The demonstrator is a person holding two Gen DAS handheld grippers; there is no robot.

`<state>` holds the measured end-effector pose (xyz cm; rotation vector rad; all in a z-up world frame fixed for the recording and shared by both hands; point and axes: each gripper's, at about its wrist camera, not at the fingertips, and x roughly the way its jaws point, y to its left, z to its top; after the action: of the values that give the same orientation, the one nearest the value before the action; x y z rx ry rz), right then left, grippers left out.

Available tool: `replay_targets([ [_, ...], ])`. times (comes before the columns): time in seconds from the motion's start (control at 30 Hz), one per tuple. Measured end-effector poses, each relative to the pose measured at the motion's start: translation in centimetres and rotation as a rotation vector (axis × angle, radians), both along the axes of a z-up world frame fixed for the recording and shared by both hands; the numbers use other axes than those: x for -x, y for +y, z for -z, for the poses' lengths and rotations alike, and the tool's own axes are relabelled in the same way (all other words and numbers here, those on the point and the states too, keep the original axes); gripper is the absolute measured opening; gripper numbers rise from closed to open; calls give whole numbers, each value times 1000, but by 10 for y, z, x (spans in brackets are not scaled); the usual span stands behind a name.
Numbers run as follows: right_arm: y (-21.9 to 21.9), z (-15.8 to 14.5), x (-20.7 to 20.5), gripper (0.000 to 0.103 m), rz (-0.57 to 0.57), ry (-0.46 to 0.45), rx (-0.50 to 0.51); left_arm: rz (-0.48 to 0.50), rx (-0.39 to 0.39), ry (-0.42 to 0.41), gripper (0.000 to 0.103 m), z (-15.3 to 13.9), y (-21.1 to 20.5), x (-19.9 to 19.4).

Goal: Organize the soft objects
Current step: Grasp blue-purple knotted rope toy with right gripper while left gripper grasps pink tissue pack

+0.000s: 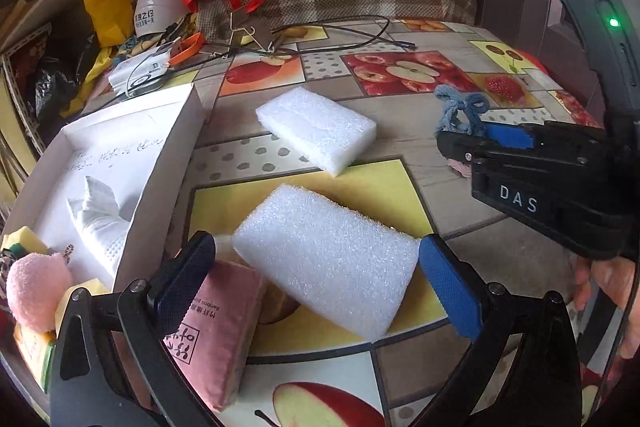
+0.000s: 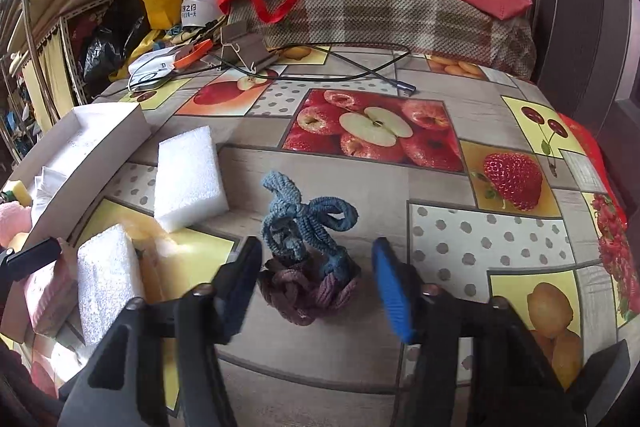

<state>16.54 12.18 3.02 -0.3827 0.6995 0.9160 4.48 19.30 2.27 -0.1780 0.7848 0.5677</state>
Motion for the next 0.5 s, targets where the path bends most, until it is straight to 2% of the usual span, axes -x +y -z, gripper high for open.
replay_targets([
  [0.2, -2, -3, 5, 31, -11, -33, -5, 48, 5, 97, 103, 13, -4, -21],
  [0.37, -13, -7, -6, 31, 43, 4, -56, 136, 107, 67, 101, 16, -6, -18],
  [0.5, -16, -9, -7, 31, 53, 11, -77, 263, 126, 62, 101, 15, -34, -14],
])
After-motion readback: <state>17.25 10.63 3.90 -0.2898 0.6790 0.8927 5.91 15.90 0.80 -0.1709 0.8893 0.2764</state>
